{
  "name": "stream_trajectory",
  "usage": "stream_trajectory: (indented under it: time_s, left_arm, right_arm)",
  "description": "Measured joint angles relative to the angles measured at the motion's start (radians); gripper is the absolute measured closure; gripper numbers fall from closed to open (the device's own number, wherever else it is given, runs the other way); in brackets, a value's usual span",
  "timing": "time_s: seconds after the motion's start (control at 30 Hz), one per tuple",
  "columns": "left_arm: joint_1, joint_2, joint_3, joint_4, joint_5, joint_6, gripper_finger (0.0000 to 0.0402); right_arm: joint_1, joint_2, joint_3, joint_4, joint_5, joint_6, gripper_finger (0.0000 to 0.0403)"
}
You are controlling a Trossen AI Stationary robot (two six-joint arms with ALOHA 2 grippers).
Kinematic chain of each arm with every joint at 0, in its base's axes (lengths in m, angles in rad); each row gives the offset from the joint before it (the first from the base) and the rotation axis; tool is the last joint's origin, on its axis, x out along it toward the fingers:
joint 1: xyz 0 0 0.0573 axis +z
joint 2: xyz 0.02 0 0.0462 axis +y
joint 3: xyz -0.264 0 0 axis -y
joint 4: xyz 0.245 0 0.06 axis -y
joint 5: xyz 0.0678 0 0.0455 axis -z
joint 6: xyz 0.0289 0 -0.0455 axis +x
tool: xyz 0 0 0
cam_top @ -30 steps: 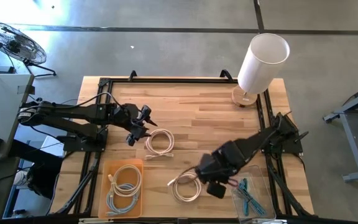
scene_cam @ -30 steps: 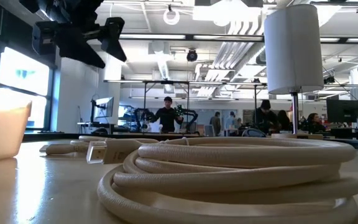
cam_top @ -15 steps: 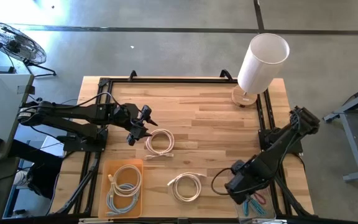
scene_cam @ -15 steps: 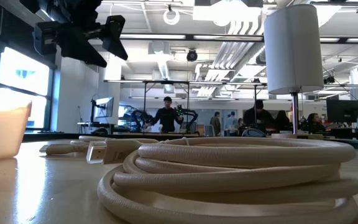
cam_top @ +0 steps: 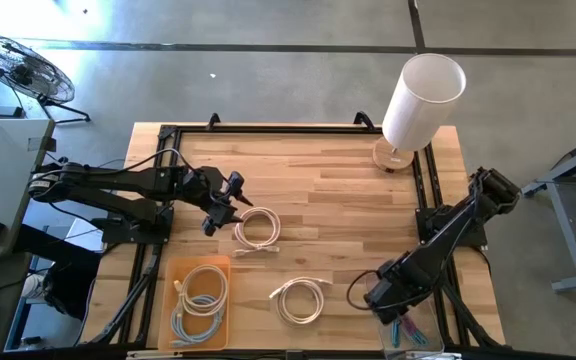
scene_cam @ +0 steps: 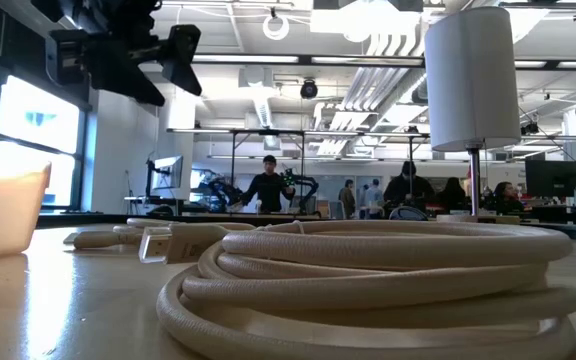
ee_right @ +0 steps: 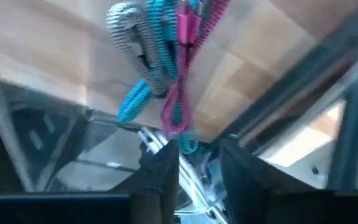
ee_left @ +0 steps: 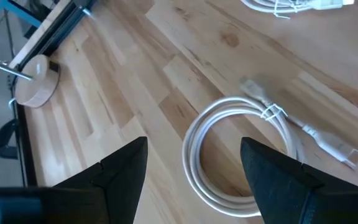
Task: Pick & Place USB Port
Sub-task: Put the top light brown HDMI cable into the orange bin
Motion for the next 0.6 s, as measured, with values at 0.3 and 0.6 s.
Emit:
stream_trajectory:
  time_s: [0.3,0.6]
  left_arm:
    - [0.0,0.0,0.0,-0.01,0.003,0.001,0.0149]
    - [0.0,0.0,0.0,-0.01,0.003,-0.019,0.0149]
  right_arm:
    - [0.0,0.0,0.028,0.046,0.021,-0.139,0.0219]
    - [-0.016,0.001,0.245,-0.228,0.398,-0.348,0.0197]
